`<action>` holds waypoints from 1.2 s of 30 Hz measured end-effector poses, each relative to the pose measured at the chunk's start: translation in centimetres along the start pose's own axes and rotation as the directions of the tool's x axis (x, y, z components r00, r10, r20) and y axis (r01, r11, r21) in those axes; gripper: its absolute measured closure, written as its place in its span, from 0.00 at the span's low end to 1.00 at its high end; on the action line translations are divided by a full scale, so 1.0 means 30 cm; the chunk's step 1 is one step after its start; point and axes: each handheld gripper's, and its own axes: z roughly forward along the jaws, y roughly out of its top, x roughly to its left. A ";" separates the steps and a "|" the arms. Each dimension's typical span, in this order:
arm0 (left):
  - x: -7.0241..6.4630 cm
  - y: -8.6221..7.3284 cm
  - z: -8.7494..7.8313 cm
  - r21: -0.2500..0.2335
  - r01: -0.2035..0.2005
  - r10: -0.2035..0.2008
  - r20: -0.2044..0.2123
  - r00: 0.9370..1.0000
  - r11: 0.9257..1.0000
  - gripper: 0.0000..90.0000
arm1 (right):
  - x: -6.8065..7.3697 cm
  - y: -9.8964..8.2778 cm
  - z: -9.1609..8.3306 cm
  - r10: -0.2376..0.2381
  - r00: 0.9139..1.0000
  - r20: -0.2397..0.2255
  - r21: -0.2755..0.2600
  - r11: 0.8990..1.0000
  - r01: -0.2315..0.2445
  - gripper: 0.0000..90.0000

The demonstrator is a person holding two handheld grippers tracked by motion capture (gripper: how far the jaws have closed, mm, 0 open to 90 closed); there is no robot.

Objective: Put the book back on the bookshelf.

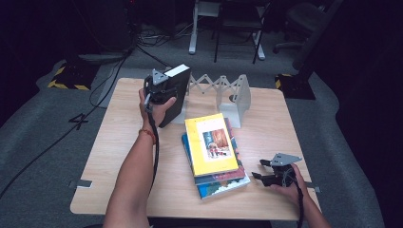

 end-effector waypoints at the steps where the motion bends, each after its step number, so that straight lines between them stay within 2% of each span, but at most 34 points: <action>1: -0.001 -0.005 -0.006 -0.003 0.003 -0.003 -0.001 1.000 1.000 0.59 | 0.000 0.000 0.000 0.002 1.000 0.000 0.000 1.000 -0.002 0.37; 10: 0.007 -0.060 -0.067 -0.020 0.025 -0.025 0.000 1.000 0.999 0.58 | -0.002 -0.001 0.000 0.014 1.000 -0.003 0.001 1.000 -0.014 0.37; 15: -0.003 -0.085 -0.094 -0.023 0.007 -0.006 0.005 1.000 1.000 0.58 | -0.002 -0.001 0.001 0.018 1.000 -0.003 0.001 1.000 -0.018 0.37; 21: 0.004 -0.115 -0.118 -0.036 0.018 -0.018 0.005 1.000 0.999 0.58 | -0.002 -0.001 0.002 0.024 1.000 -0.002 0.001 1.000 -0.024 0.36; 27: 0.020 -0.147 -0.140 -0.046 0.048 -0.048 0.004 0.999 0.998 0.58 | -0.004 -0.001 0.005 0.029 1.000 -0.006 -0.004 1.000 -0.029 0.36; 30: 0.008 -0.152 -0.143 -0.050 0.032 -0.032 0.000 0.999 0.998 0.58 | -0.002 0.000 0.005 0.027 1.000 -0.004 -0.002 1.000 -0.027 0.36; 36: -0.008 -0.165 -0.148 -0.065 0.031 -0.032 -0.015 0.999 0.997 0.57 | -0.001 0.000 0.005 0.028 1.000 -0.004 -0.003 1.000 -0.028 0.36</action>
